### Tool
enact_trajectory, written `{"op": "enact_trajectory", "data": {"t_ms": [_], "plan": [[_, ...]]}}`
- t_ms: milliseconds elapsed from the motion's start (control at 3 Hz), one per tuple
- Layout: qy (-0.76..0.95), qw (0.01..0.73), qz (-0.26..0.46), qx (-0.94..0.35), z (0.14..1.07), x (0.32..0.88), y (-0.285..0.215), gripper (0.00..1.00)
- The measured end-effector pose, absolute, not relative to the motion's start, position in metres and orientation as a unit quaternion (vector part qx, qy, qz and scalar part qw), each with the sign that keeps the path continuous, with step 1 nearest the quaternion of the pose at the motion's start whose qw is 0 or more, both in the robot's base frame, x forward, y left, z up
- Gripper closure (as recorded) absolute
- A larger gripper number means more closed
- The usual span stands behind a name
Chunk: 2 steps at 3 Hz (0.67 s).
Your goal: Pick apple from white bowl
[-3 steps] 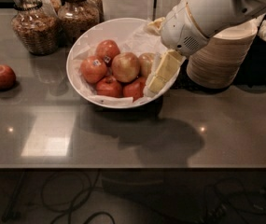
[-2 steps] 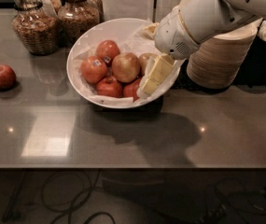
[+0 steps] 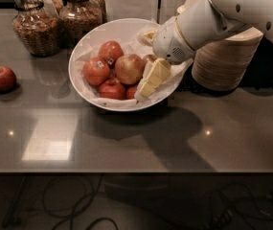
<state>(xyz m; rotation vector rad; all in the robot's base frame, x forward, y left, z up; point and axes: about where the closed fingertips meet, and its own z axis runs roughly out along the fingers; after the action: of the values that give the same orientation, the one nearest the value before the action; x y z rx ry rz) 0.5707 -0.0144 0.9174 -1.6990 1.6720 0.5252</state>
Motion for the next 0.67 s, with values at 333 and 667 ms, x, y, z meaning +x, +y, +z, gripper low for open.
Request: {"op": "enact_trajectory", "data": {"t_ms": [333,667], "plan": [[0.642,0.342,0.210,-0.653,0.9119,0.5765,-0.0086,0.00],[0.642,0.341,0.216,-0.652,0.9078,0.5787,-0.0049,0.00]]}}
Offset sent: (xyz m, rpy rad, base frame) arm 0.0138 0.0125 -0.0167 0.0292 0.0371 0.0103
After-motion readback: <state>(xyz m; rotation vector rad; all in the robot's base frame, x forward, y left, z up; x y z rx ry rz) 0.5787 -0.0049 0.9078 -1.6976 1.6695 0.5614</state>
